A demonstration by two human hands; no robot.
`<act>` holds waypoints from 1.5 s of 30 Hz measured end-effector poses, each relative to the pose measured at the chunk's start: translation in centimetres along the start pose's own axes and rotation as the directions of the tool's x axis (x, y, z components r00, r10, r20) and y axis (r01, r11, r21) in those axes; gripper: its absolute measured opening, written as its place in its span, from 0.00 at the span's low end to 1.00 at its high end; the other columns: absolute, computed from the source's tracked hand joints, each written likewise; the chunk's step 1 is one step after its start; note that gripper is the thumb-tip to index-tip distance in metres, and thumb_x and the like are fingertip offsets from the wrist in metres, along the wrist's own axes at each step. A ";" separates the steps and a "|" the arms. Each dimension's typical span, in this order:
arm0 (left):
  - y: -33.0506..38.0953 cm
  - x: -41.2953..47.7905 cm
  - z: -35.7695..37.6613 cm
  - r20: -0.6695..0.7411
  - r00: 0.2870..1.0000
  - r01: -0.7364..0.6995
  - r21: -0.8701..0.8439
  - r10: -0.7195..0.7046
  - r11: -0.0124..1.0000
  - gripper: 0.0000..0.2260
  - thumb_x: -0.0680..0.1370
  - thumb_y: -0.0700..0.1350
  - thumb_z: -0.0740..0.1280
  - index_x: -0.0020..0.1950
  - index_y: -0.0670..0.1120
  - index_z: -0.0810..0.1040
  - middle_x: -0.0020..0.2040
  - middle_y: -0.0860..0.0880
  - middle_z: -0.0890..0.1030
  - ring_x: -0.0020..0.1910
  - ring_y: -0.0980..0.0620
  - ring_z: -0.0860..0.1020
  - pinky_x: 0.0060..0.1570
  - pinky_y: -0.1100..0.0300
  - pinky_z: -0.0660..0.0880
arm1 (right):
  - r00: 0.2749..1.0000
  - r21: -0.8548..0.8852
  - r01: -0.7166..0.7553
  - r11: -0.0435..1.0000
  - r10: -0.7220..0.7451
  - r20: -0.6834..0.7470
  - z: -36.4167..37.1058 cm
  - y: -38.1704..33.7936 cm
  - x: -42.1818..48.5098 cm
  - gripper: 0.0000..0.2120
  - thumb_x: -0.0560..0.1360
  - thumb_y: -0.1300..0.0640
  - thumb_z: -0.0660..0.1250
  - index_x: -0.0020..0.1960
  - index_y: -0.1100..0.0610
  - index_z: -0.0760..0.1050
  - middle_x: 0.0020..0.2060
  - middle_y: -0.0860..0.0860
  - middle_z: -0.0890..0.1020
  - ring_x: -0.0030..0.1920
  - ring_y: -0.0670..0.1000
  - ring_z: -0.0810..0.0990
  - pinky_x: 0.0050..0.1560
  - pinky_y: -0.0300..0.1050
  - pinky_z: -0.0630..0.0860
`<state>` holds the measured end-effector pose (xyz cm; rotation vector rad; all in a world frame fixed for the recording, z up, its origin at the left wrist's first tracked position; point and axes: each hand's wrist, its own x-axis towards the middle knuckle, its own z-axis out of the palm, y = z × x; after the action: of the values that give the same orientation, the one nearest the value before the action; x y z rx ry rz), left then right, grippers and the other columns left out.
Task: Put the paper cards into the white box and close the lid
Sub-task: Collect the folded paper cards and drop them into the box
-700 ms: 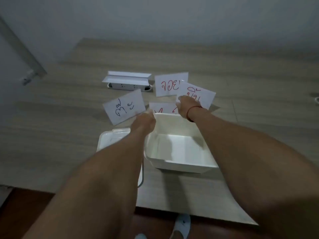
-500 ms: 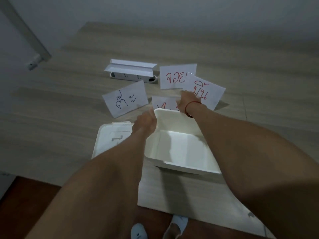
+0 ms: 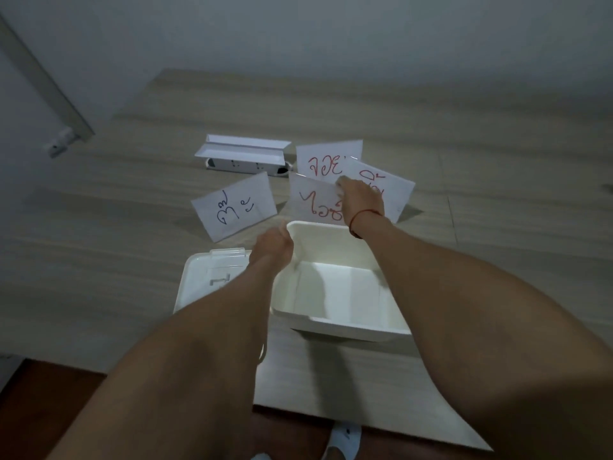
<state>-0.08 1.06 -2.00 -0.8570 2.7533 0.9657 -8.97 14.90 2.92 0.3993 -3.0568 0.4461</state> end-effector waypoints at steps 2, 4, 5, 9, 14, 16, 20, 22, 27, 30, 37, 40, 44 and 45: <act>0.0 -0.8 -0.5 0.043 0.999 -0.014 0.011 0.014 1.000 0.19 0.81 0.48 0.53 0.56 0.38 0.78 0.56 0.37 0.81 0.51 0.40 0.78 0.44 0.54 0.69 | 0.998 0.009 0.011 1.000 -0.010 -0.066 -1.9 0.1 -0.3 0.15 0.77 0.64 0.59 0.62 0.53 0.72 0.56 0.56 0.81 0.58 0.58 0.77 0.60 0.51 0.67; 0.3 -1.6 -1.3 0.098 0.995 -0.014 0.038 0.010 0.999 0.16 0.81 0.43 0.54 0.57 0.36 0.78 0.57 0.37 0.81 0.55 0.39 0.78 0.47 0.53 0.72 | 0.989 0.024 0.005 1.000 -0.002 -0.147 -3.8 0.2 -1.1 0.17 0.77 0.63 0.60 0.63 0.51 0.72 0.58 0.55 0.80 0.59 0.58 0.76 0.58 0.51 0.66; 0.4 -1.7 -1.7 0.124 0.992 0.005 0.050 -0.011 0.999 0.16 0.80 0.41 0.55 0.59 0.35 0.77 0.58 0.36 0.80 0.57 0.38 0.78 0.50 0.52 0.74 | 0.982 0.035 0.001 0.999 0.006 -0.188 -4.5 0.2 -1.3 0.17 0.77 0.63 0.60 0.63 0.51 0.72 0.58 0.54 0.80 0.60 0.58 0.75 0.58 0.51 0.65; 1.2 -2.9 -3.4 0.210 0.978 -0.003 0.075 -0.012 0.997 0.17 0.79 0.37 0.56 0.65 0.33 0.73 0.64 0.34 0.76 0.63 0.36 0.75 0.60 0.49 0.73 | 0.950 0.058 -0.060 0.997 0.075 -0.302 -7.5 0.6 -4.1 0.16 0.79 0.59 0.60 0.65 0.51 0.71 0.60 0.54 0.79 0.61 0.58 0.75 0.58 0.51 0.65; 0.6 -3.7 -3.5 0.226 0.974 -0.049 0.072 0.032 0.996 0.17 0.79 0.34 0.57 0.67 0.34 0.69 0.63 0.34 0.76 0.62 0.36 0.76 0.61 0.45 0.76 | 0.977 0.080 -0.061 0.995 0.076 -0.201 -7.8 0.9 -8.7 0.13 0.81 0.55 0.54 0.60 0.53 0.74 0.57 0.54 0.81 0.60 0.56 0.76 0.59 0.50 0.64; 0.1 -3.8 -3.5 0.224 0.973 -0.062 0.040 0.052 0.997 0.17 0.79 0.34 0.57 0.67 0.34 0.70 0.62 0.34 0.77 0.61 0.35 0.77 0.60 0.44 0.77 | 0.993 0.086 -0.084 0.993 0.091 -0.080 -6.9 1.3 -10.5 0.13 0.81 0.56 0.54 0.60 0.52 0.74 0.57 0.53 0.81 0.60 0.56 0.76 0.58 0.48 0.63; -0.6 -4.1 -3.1 0.216 0.975 -0.045 -0.062 0.057 0.997 0.17 0.78 0.35 0.57 0.67 0.35 0.70 0.64 0.32 0.75 0.63 0.34 0.75 0.62 0.42 0.74 | 0.962 0.159 -0.180 0.971 0.140 0.234 -4.2 1.4 -13.2 0.13 0.81 0.55 0.55 0.60 0.52 0.75 0.60 0.54 0.80 0.60 0.57 0.77 0.58 0.45 0.68; -0.8 -4.2 -2.9 0.205 0.977 -0.042 -0.094 0.060 0.995 0.17 0.78 0.34 0.57 0.67 0.35 0.70 0.65 0.32 0.74 0.64 0.34 0.74 0.62 0.43 0.73 | 0.903 0.138 -0.196 0.971 0.124 0.412 -2.9 0.9 -14.1 0.13 0.80 0.55 0.57 0.61 0.53 0.75 0.62 0.56 0.78 0.60 0.58 0.77 0.62 0.49 0.73; -1.3 -4.3 -1.9 0.147 0.988 -0.028 -0.147 0.049 0.989 0.20 0.78 0.36 0.55 0.70 0.40 0.68 0.66 0.37 0.73 0.64 0.37 0.73 0.61 0.50 0.72 | 0.717 -0.073 -0.103 0.992 0.125 0.686 -1.8 0.5 -15.5 0.13 0.76 0.52 0.62 0.58 0.48 0.79 0.61 0.49 0.79 0.57 0.55 0.79 0.61 0.47 0.75; -1.4 -4.1 -1.6 0.127 0.991 -0.020 -0.164 0.042 0.986 0.20 0.78 0.36 0.55 0.70 0.40 0.68 0.66 0.37 0.74 0.64 0.37 0.73 0.61 0.51 0.72 | 0.722 -0.103 -0.119 0.987 0.158 0.674 -2.5 0.7 -15.3 0.17 0.75 0.48 0.62 0.59 0.55 0.79 0.60 0.51 0.80 0.53 0.55 0.78 0.61 0.47 0.75; -0.9 -1.9 -0.8 0.060 0.997 -0.031 -0.144 0.040 0.989 0.19 0.78 0.35 0.55 0.69 0.41 0.69 0.64 0.37 0.75 0.61 0.38 0.75 0.52 0.52 0.73 | 0.903 -0.011 -0.407 0.914 0.404 0.150 -2.1 2.7 -13.0 0.19 0.79 0.53 0.60 0.68 0.55 0.68 0.68 0.54 0.70 0.68 0.57 0.67 0.66 0.53 0.65; -0.3 0.2 -0.8 0.033 0.999 -0.038 -0.144 0.043 0.989 0.20 0.78 0.35 0.54 0.69 0.41 0.69 0.64 0.37 0.75 0.62 0.37 0.74 0.56 0.50 0.73 | 0.820 0.037 -0.553 0.832 0.537 0.200 -0.7 4.4 -11.6 0.25 0.78 0.59 0.60 0.74 0.58 0.58 0.72 0.56 0.63 0.71 0.58 0.64 0.69 0.55 0.64; 0.7 3.1 -1.3 -0.004 1.000 -0.025 -0.131 0.025 0.991 0.18 0.78 0.36 0.55 0.67 0.41 0.70 0.62 0.37 0.76 0.59 0.37 0.75 0.50 0.51 0.73 | 0.750 0.317 -0.662 0.679 0.599 0.280 1.1 5.1 -8.0 0.23 0.81 0.63 0.53 0.75 0.63 0.56 0.70 0.62 0.69 0.69 0.61 0.70 0.67 0.52 0.66; 1.0 3.8 -1.4 -0.004 1.000 -0.031 -0.125 0.031 0.992 0.18 0.78 0.36 0.55 0.67 0.41 0.70 0.61 0.37 0.76 0.59 0.37 0.76 0.49 0.52 0.72 | 0.759 0.335 -0.650 0.682 0.596 0.260 1.4 5.0 -7.3 0.21 0.80 0.63 0.53 0.73 0.63 0.58 0.68 0.62 0.71 0.67 0.62 0.72 0.65 0.51 0.69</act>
<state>-3.69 -0.92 -1.34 -0.8355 2.7404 1.1537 -3.22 20.97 -0.25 -0.7019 -3.1239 1.1327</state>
